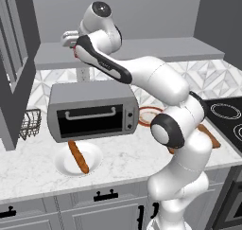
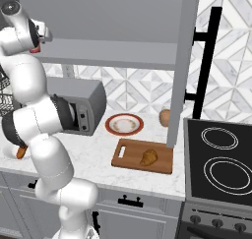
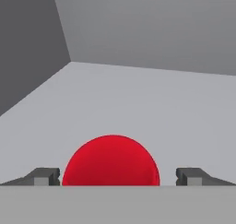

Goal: From the different types of pastries on the counter, select a croissant and place it on the cutting board. Then retrieve a jar of jam from the cabinet and place it alongside the croissant on the cutting board.

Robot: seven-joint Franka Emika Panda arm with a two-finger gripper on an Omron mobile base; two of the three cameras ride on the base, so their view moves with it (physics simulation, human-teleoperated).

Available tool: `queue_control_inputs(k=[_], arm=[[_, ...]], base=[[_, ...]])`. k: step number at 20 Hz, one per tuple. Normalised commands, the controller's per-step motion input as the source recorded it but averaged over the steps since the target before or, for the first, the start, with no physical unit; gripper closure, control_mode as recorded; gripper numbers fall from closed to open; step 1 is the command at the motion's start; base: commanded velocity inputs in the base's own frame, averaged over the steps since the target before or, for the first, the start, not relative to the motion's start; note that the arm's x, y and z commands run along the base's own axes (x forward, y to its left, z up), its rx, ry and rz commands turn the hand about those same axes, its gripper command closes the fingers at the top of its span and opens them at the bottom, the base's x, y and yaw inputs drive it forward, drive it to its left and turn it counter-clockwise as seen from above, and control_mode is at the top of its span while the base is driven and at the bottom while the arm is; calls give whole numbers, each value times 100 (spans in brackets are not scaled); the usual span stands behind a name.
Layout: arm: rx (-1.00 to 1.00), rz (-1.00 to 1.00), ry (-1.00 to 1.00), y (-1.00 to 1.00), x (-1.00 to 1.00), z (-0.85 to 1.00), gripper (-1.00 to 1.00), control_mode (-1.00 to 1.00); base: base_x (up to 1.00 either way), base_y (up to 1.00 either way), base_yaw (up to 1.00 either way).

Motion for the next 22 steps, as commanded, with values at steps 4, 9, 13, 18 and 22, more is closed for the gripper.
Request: queue_control_inputs(k=[4, 9, 13, 18, 22], arm=[[0, 0, 0, 22, 2, -1, 100, -100], [0, 0, 0, 0, 0, 0, 100, -100], [4, 0, -3, 0, -19, 10, 100, -100], [6, 0, -7, -25, -67, 26, 100, -100], [5, 0, -7, -46, -81, 20, 100, -100]], base=[[0, 0, 0], [0, 0, 0], [0, 0, 0], [0, 0, 0], [0, 0, 0]])
